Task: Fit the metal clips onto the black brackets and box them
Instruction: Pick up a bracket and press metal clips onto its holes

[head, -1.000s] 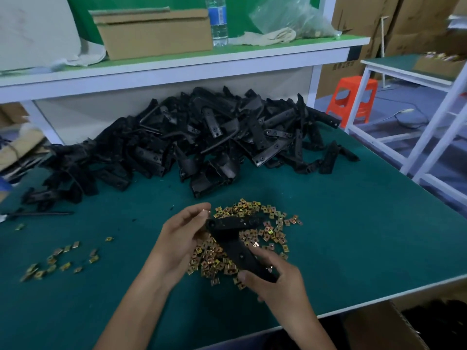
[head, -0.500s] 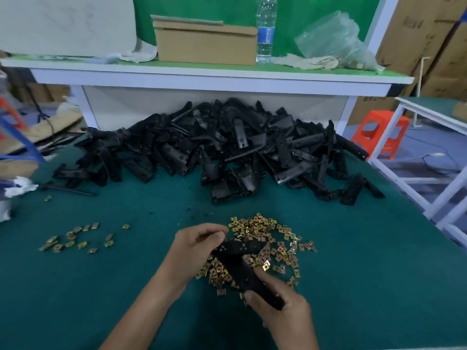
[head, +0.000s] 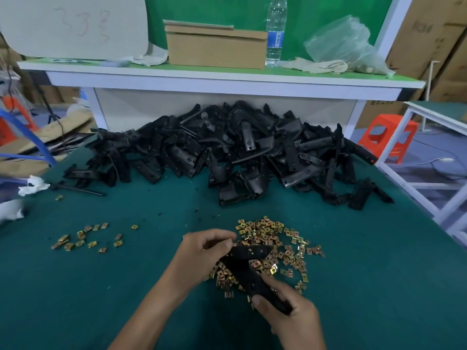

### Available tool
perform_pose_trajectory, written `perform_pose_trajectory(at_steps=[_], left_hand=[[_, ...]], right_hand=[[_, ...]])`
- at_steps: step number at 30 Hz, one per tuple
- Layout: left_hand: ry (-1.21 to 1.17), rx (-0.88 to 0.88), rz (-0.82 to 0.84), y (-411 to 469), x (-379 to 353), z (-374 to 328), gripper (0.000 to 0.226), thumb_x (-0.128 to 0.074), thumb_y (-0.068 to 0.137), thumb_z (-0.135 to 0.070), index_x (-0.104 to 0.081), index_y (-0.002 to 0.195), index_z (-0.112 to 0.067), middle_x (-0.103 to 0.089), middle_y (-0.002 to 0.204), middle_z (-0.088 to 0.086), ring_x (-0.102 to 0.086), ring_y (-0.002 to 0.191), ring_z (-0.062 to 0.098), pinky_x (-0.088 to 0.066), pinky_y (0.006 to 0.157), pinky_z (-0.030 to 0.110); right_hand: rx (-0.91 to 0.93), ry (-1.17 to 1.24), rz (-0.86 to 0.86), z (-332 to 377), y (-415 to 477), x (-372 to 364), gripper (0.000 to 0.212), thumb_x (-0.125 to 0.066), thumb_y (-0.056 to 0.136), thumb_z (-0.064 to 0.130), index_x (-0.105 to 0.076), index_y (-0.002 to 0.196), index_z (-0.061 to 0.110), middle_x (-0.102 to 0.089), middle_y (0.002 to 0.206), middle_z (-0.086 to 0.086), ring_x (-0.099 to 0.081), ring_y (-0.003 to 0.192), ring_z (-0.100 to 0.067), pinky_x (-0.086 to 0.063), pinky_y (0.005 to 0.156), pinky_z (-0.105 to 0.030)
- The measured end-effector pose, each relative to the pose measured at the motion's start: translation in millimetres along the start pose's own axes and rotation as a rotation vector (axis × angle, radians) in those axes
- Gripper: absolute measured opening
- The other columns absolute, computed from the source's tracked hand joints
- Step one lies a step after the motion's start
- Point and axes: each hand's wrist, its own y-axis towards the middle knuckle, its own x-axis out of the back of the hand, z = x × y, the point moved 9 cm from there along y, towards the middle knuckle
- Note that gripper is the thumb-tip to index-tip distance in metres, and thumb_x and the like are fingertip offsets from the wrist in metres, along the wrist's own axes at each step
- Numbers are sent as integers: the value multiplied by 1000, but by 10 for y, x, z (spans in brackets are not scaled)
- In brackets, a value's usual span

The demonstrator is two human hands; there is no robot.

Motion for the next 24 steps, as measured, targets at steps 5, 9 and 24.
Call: perform_pose_trajectory(at_steps=[5, 9, 24], left_hand=[[-39, 23, 11, -18, 11, 16, 22, -68, 94, -15, -81, 96, -33, -77, 95, -10, -69, 94, 12, -52, 80, 19], [-38, -17, 0, -41, 37, -38, 24, -71, 92, -12, -80, 100, -32, -77, 95, -10, -69, 90, 9, -52, 83, 19], [-58, -33, 8, -57, 20, -23, 30, -72, 90, -8, -78, 91, -38, -75, 89, 0, -66, 78, 5, -50, 73, 18]], right_hand=[[-23, 17, 10, -15, 5, -14, 43, -92, 72, 26, -76, 96, 57, -77, 89, 4, -61, 59, 0, -48, 67, -23], [-27, 3, 27, 3, 8, -4, 43, -91, 73, 25, -75, 98, 56, -77, 89, 3, -60, 56, -2, -49, 59, -22], [-39, 21, 30, 9, -28, -7, 43, -90, 74, 19, -77, 96, 53, -79, 90, 8, -61, 56, 0, -48, 57, -18]])
